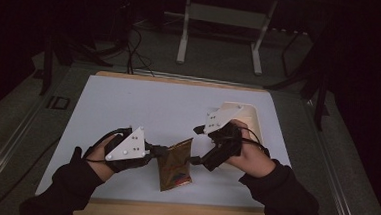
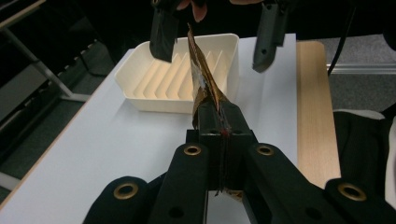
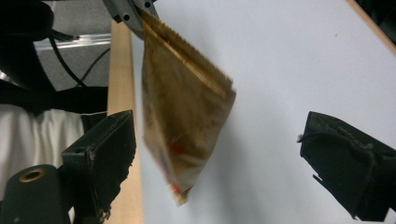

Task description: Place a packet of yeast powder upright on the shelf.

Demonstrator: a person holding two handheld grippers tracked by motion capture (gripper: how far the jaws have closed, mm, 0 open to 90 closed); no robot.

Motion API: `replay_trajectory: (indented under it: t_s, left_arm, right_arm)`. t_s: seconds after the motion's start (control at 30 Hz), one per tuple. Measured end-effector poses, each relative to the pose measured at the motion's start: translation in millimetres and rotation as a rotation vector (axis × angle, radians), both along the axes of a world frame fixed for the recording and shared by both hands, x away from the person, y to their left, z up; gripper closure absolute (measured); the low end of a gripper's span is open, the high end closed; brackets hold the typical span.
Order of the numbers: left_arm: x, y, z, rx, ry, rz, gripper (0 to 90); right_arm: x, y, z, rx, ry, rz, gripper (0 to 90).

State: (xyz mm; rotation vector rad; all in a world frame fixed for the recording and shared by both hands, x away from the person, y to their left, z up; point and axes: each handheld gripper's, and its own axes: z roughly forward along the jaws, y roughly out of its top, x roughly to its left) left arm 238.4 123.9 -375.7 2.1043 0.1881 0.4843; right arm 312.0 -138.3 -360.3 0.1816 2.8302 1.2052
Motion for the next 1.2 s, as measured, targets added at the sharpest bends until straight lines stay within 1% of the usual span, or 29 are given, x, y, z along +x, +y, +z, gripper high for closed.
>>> replay_trajectory:
  t_s: [0.07,0.1,0.13,0.17,0.2,0.23,0.27,0.3,0.33,0.37,0.43,0.47,0.53,0.57,0.6,0.63,0.67,0.73,0.77,0.83,0.87,0.97,1.0,1.03,1.07,1.1,1.13,1.17,1.2]
  left_arm:
    - [0.6,-1.5,0.8,-0.001,0.001,-0.006,89.9]
    - [1.1,-2.3,1.5,-0.005,0.005,-0.013,89.9]
    - [1.1,-2.7,1.7,-0.007,0.001,-0.016,89.9]
    - [1.4,-3.1,2.0,-0.010,0.002,-0.017,89.9]
    - [1.6,-3.4,2.3,-0.014,0.006,-0.023,89.9]
    - [1.5,-3.7,2.6,-0.014,-0.001,-0.024,89.9]
    - [1.7,-4.1,3.1,-0.016,0.000,-0.026,89.9]
    - [1.7,-4.5,3.6,-0.016,0.001,-0.030,89.9]
    - [1.7,-5.1,4.1,-0.019,-0.002,-0.030,89.9]
    - [1.9,-5.9,4.5,-0.021,0.003,-0.031,89.9]
    - [2.7,-7.5,5.4,-0.026,0.007,-0.020,89.9]
    - [3.1,-7.8,5.6,-0.027,0.008,-0.018,89.9]
    - [3.1,-7.8,5.6,-0.027,0.008,-0.018,89.9]
    - [3.7,-8.5,5.9,-0.030,0.009,-0.012,89.9]
    - [3.9,-8.5,5.9,-0.034,0.009,-0.011,89.9]
    - [4.1,-8.7,6.0,-0.031,0.008,-0.010,89.9]
    - [4.0,-9.2,5.8,-0.029,0.006,-0.011,89.9]
    - [4.0,-9.6,6.0,-0.029,0.009,-0.010,89.8]
    - [3.8,-9.9,5.8,-0.025,0.006,-0.011,89.8]
    - [4.0,-9.6,6.0,-0.027,0.007,-0.008,89.8]
    - [4.2,-9.4,5.9,-0.029,0.009,-0.010,89.7]
    - [4.1,-8.9,5.4,-0.032,0.011,-0.013,89.0]
    - [3.9,-8.7,5.4,-0.035,0.011,-0.013,87.1]
    - [3.7,-8.6,5.5,-0.039,0.015,-0.014,87.1]
    - [3.8,-8.5,5.8,-0.041,0.016,-0.017,84.6]
    - [3.8,-8.3,6.3,-0.044,0.021,-0.015,84.6]
    - [3.8,-8.3,6.3,-0.044,0.021,-0.015,81.9]
    - [4.5,-7.1,7.3,-0.051,0.026,-0.014,81.9]
    - [4.5,-6.4,7.3,-0.061,0.033,-0.015,74.3]
  right_arm:
    - [0.5,2.7,0.5,-0.005,0.021,0.026,9.9]
    - [0.5,5.0,0.1,-0.029,0.023,0.031,10.0]
    - [0.4,6.7,-0.4,-0.046,0.015,0.024,10.1]
    - [-0.1,8.0,-0.8,-0.060,0.003,0.028,13.3]
    - [-0.1,9.0,-1.3,-0.071,0.005,0.038,14.7]
    - [0.3,10.2,-1.6,-0.078,-0.007,0.042,17.8]
    - [0.4,10.8,-1.1,-0.089,-0.012,0.057,24.8]
    - [1.4,11.5,-0.5,-0.092,-0.013,0.071,27.1]
    - [2.7,12.0,0.4,-0.094,-0.017,0.079,32.8]
    - [4.6,12.4,1.6,-0.102,-0.009,0.093,36.5]
    - [6.8,13.3,4.1,-0.109,-0.011,0.104,45.3]
    - [8.7,14.0,5.3,-0.118,0.012,0.123,51.6]
    - [8.8,14.6,5.9,-0.121,0.010,0.127,51.6]
    - [8.8,14.6,5.9,-0.121,0.010,0.127,53.7]
    - [9.3,15.6,8.2,-0.138,0.020,0.153,62.2]
    - [9.4,15.6,9.2,-0.142,0.011,0.156,64.6]
    - [9.6,15.6,10.1,-0.155,0.014,0.160,68.8]
    - [10.3,15.6,11.1,-0.168,0.020,0.177,71.9]
    - [10.5,15.7,11.3,-0.174,0.030,0.188,76.4]
    - [8.9,16.4,12.1,-0.190,0.023,0.206,84.5]
    - [8.3,16.7,12.6,-0.195,0.028,0.216,87.0]
    - [4.2,18.0,14.4,-0.213,0.009,0.228,89.2]
    - [2.3,17.6,16.3,-0.224,-0.005,0.232,89.5]
    - [2.3,17.6,16.3,-0.224,-0.005,0.232,89.5]
    - [2.0,16.9,18.0,-0.228,-0.009,0.232,89.6]
    - [2.0,16.9,18.0,-0.228,-0.009,0.232,89.6]
    - [2.0,16.9,18.0,-0.228,-0.009,0.232,89.6]
    - [2.1,16.7,18.4,-0.230,-0.006,0.235,89.6]
    - [2.6,15.7,19.4,-0.235,-0.006,0.228,89.7]
